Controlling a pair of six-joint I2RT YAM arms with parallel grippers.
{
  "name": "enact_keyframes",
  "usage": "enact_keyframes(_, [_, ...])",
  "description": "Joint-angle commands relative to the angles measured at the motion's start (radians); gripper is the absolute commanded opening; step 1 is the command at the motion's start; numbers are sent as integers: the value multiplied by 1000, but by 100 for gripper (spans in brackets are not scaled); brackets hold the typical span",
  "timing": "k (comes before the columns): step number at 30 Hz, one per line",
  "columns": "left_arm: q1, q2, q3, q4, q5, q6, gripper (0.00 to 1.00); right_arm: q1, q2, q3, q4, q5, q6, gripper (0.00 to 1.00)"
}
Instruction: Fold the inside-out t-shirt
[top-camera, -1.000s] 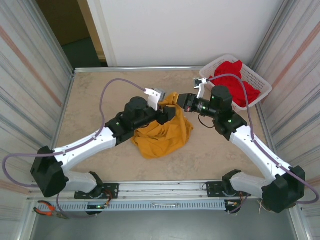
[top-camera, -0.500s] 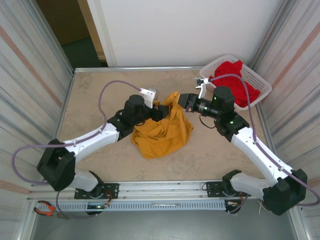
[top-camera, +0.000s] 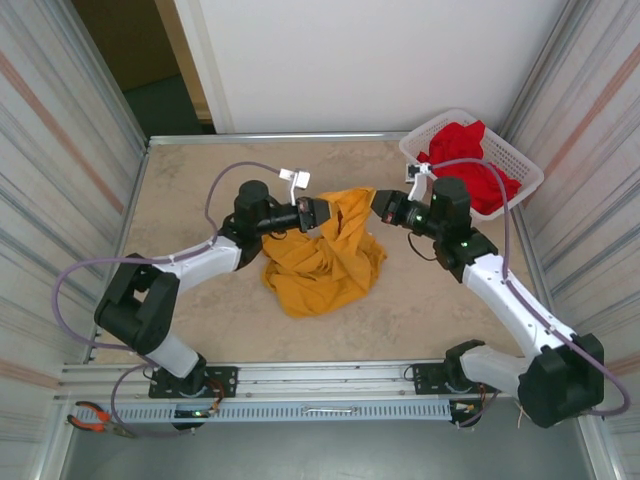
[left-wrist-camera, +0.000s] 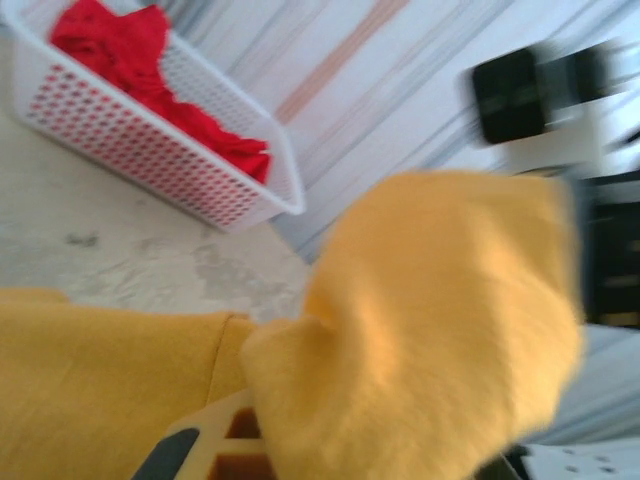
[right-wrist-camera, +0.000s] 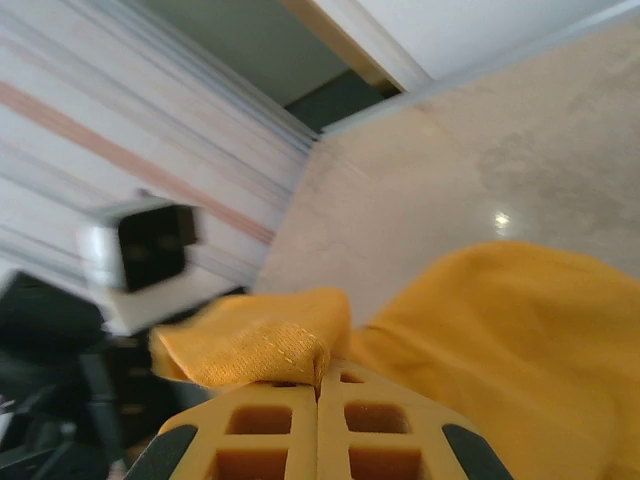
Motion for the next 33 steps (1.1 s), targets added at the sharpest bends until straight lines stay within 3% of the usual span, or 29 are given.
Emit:
enact_keyframes(1, [6,-44,4,227,183,-159,0,-1,71,-29,36,63,-13,0])
enact_keyframes(10, [63,44,29,602,181,-472,0,45,334,-10,75,88,31,0])
enact_keyframes(13, [84,91,33,689,148,-558,0,46,331,52,-35,69,11,34])
enact_keyframes(15, [87,94,37,687,135,-548,0,44,257,80,-146,99,-27,46])
enact_keyframes(18, [93,93,55,658,119,-531,0,27,114,98,-275,137,-31,54])
enact_keyframes(22, [92,32,66,455,98,-369,0,19,-20,142,-398,149,70,64])
enact_keyframes(26, [87,-25,75,285,82,-231,0,44,-31,154,-388,134,303,70])
enact_keyframes(29, [87,-70,74,182,57,-144,0,76,1,123,-288,123,484,71])
enact_keyframes(33, [84,-110,86,81,54,-65,0,120,73,114,-115,93,610,70])
